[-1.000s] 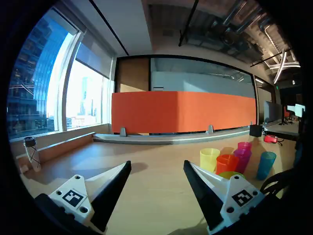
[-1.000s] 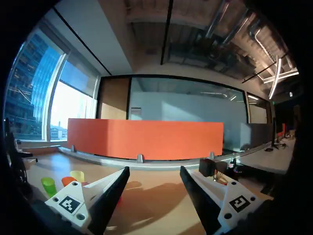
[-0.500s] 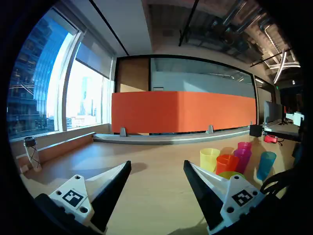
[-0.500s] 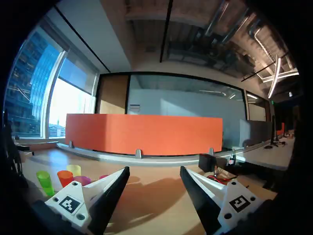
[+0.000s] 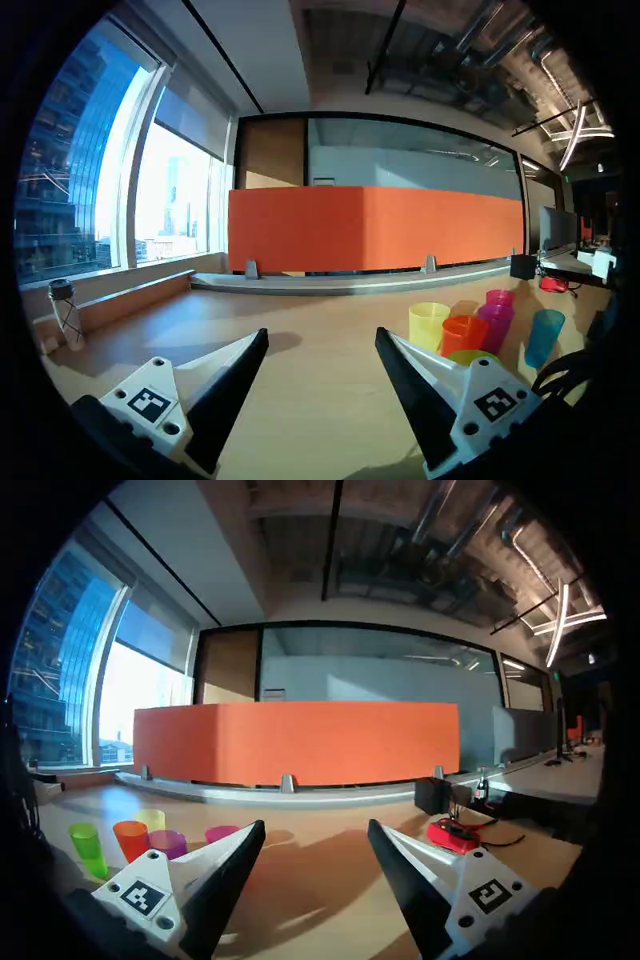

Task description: Pour water

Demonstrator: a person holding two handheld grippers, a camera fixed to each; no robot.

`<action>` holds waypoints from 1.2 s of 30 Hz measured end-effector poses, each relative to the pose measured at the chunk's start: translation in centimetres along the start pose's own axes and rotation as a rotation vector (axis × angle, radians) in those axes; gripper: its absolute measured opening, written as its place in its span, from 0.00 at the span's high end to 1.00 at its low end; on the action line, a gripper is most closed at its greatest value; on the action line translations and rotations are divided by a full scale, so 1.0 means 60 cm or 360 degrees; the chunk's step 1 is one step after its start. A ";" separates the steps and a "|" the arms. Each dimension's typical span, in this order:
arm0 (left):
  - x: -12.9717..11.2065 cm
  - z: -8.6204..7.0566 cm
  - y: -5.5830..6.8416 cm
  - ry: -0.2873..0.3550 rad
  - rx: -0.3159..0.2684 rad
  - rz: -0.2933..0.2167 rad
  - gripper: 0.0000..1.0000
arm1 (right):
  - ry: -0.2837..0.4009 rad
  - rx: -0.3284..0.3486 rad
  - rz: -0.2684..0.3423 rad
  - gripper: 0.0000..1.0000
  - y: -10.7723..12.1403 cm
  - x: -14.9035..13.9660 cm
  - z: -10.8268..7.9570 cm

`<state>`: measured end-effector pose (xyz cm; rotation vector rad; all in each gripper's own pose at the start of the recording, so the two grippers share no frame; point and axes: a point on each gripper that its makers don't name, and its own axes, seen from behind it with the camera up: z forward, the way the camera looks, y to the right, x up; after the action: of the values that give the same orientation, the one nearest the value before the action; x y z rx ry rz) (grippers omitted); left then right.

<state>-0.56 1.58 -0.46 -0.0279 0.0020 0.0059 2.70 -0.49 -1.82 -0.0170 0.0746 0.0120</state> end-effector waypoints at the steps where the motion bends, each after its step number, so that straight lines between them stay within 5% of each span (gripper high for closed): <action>1: 0.000 0.000 0.000 0.0000 0.0000 0.0000 0.00 | -0.0006 0.0004 0.0005 0.01 -0.001 -0.003 0.002; 36: 0.000 -0.001 0.001 0.0000 0.0000 0.0000 0.00 | -0.0116 0.0003 -0.0020 0.01 0.012 -0.051 0.019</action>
<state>-0.57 1.61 -0.52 -0.0279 0.0020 0.0058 -0.25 0.21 -0.44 -0.0151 0.0014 0.0003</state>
